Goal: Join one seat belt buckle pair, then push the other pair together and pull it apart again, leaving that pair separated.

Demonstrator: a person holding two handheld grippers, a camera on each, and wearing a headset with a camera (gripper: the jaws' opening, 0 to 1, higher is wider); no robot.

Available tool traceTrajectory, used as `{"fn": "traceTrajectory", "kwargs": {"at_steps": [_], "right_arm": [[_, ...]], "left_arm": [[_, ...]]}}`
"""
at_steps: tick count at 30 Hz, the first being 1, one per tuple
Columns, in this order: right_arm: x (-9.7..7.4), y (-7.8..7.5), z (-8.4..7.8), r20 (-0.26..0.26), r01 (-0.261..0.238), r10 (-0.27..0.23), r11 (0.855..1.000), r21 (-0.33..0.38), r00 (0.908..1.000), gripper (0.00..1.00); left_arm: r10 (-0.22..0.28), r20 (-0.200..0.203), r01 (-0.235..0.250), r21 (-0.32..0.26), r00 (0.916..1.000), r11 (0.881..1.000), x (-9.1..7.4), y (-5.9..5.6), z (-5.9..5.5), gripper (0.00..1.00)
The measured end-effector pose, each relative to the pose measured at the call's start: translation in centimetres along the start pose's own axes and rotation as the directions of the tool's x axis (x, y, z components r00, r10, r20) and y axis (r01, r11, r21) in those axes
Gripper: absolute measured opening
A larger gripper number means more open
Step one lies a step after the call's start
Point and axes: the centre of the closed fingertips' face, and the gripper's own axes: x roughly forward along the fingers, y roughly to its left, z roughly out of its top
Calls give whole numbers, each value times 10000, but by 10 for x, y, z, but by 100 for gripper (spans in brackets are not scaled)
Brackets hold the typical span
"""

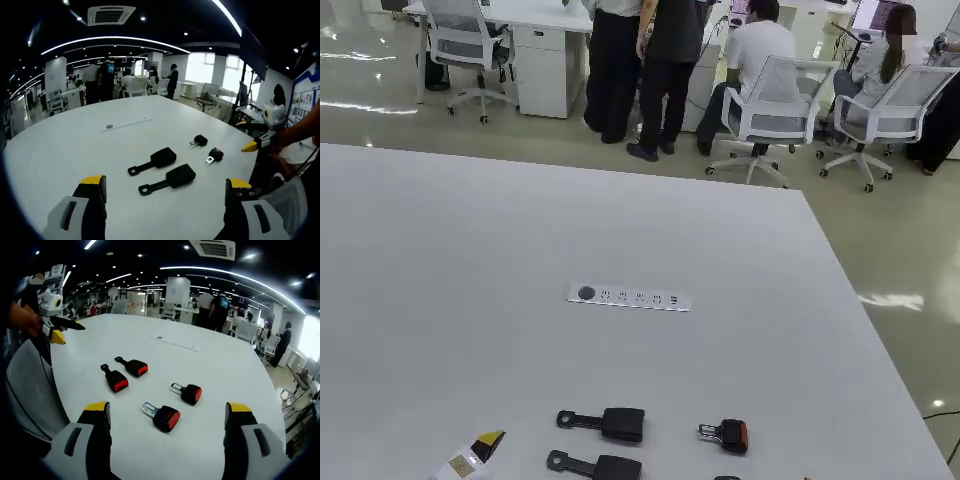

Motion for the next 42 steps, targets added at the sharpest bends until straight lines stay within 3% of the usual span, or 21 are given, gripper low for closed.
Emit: {"fn": "traceTrajectory", "kwargs": {"at_steps": [21,30,37,42], "right_arm": [[4,-1,-2,-106,-29,29,10000,26,9999,93],[6,-2,-1,-158,-69,70,10000,40,9999,92],[7,-2,-2,-184,-104,105,9999,59,9998,92],[8,-2,-4,-233,-130,132,9999,76,9996,91]], "left_arm": [[-9,-35,9,-39,10000,10000,10,13,-9,100],[-77,-86,77,-10,9999,10000,11,7,-4,100],[-89,-121,89,5,9999,10000,13,11,-6,100],[-94,-151,94,13,9998,10000,12,6,-2,100]]}}
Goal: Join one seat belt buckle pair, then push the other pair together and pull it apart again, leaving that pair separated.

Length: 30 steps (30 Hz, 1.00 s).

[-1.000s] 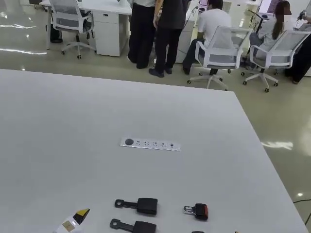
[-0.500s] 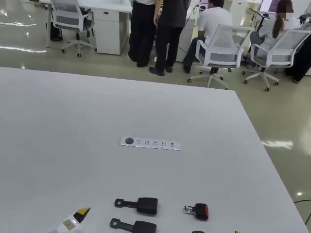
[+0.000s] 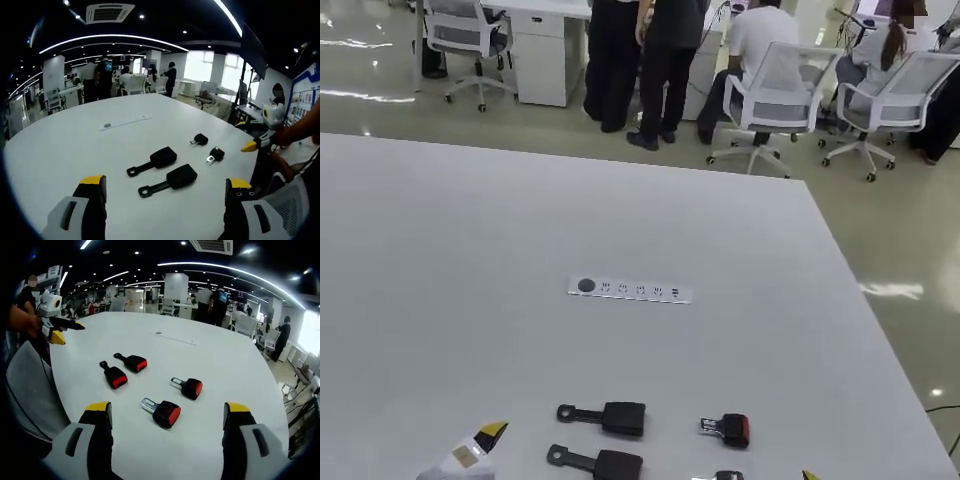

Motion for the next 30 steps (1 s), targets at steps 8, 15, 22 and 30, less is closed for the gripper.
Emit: {"fn": "traceTrajectory", "kwargs": {"at_steps": [8,15,22,30], "right_arm": [[4,-1,-2,-1,-36,36,10000,20,10000,91],[5,-1,-5,-63,2,-2,10000,43,10000,91],[8,-2,-6,-80,-23,24,9999,110,10000,91],[9,0,-6,-122,-81,82,9999,112,9999,91]], "left_arm": [[-48,-35,48,2,10000,10000,1,-2,0,100],[-63,-87,62,-29,9999,10000,3,-1,-3,100],[-87,-67,86,-123,9999,9999,5,3,-6,100],[-55,-104,53,-156,9999,9999,9,7,-11,100]]}}
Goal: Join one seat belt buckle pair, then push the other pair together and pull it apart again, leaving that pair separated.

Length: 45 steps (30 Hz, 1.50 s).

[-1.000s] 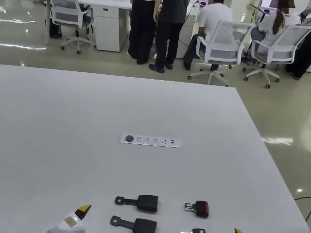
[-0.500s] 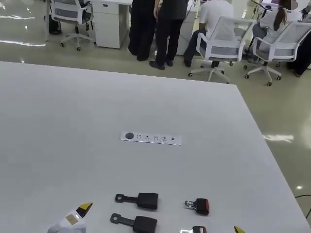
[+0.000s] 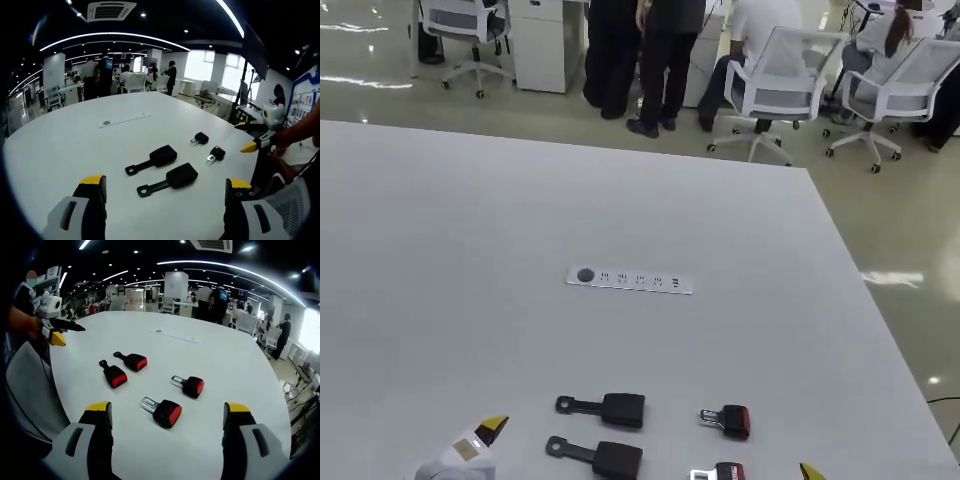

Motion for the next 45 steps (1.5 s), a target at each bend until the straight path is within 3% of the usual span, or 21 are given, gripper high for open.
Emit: {"fn": "traceTrajectory", "kwargs": {"at_steps": [20,30,39,45], "right_arm": [[8,1,-6,-181,-285,285,9996,-20,9994,91],[16,4,-10,-370,-530,526,9985,-98,9979,90],[26,10,-9,-626,-937,915,9951,-327,9938,89],[34,16,-8,-810,-1460,1410,9875,-592,9867,89]], "left_arm": [[-194,-201,197,155,9996,9997,5,-5,1,100],[-402,-393,413,272,9984,9988,15,-8,1,100],[-768,-745,810,562,9943,9951,27,-15,2,100],[-1082,-993,1157,737,9892,9905,36,-19,0,100]]}}
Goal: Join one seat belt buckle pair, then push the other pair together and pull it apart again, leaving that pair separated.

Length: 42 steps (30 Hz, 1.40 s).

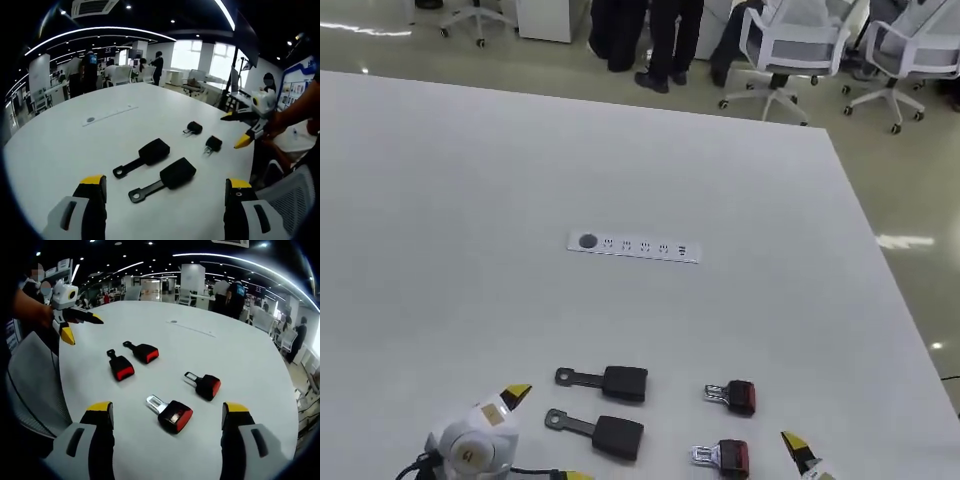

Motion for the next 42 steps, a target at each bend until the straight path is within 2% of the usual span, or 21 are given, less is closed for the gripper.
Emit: {"fn": "traceTrajectory", "kwargs": {"at_steps": [3,12,16,22,25,26,32,40,42], "right_arm": [[3,2,2,-99,-232,231,9997,-88,9997,88],[20,3,3,-339,-875,861,9953,-420,9957,88],[26,6,5,-471,-1218,1192,9910,-562,9918,88],[33,6,-1,-726,-1725,1675,9826,-692,9832,86],[35,7,-3,-881,-1958,1885,9771,-833,9781,86],[36,6,-5,-957,-2066,1980,9742,-908,9755,85],[39,4,-8,-1150,-2376,2252,9653,-1087,9675,84],[46,1,-16,-1437,-2872,2698,9505,-1184,9521,79],[48,2,-18,-1556,-3096,2894,9424,-1264,9445,78]], "left_arm": [[-120,-86,121,113,9999,9999,4,-1,2,100],[-542,-352,555,354,9979,9978,17,7,-4,100],[-760,-552,787,484,9956,9957,23,4,-2,100],[-1192,-829,1249,681,9894,9898,32,0,-1,100],[-1449,-1026,1539,860,9841,9843,37,-5,0,100],[-1544,-1174,1664,994,9810,9810,38,-4,-4,100],[-2001,-1567,2209,1285,9672,9668,49,-8,-7,97],[-2535,-2134,2923,1762,9435,9399,65,-9,-17,93],[-2649,-2292,3084,1811,9367,9339,69,-10,-20,92]]}}
